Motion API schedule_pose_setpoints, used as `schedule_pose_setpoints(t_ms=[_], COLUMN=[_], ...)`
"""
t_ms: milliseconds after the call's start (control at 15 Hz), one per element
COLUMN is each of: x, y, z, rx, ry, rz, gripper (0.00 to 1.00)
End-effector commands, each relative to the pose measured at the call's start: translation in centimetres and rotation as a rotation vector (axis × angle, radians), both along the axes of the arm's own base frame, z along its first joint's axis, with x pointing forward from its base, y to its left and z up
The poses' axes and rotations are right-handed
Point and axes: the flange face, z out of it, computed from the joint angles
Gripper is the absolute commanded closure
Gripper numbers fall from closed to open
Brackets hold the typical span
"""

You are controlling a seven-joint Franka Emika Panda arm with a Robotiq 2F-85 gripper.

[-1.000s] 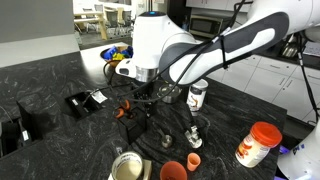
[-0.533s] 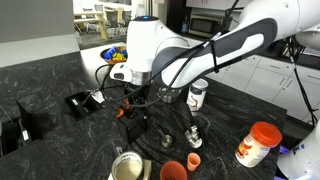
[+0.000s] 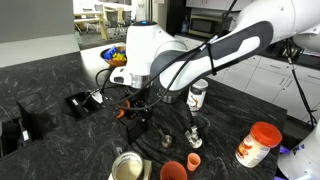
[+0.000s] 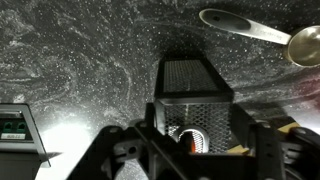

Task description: Move the pen holder to the right

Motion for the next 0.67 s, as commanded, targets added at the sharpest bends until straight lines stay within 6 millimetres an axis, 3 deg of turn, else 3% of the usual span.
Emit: schedule_pose_setpoints(t_ms=[0, 67, 600], x=[0.3, 0.29, 0.48], y=[0.12, 0.11, -0.76], z=[0.41, 0.5, 1.04], rx=[0.019, 0.022, 0.034], ry=[0.008, 0.007, 0.008], rz=[-0.004, -0.006, -0.041], gripper=[0.55, 0.6, 0.6])
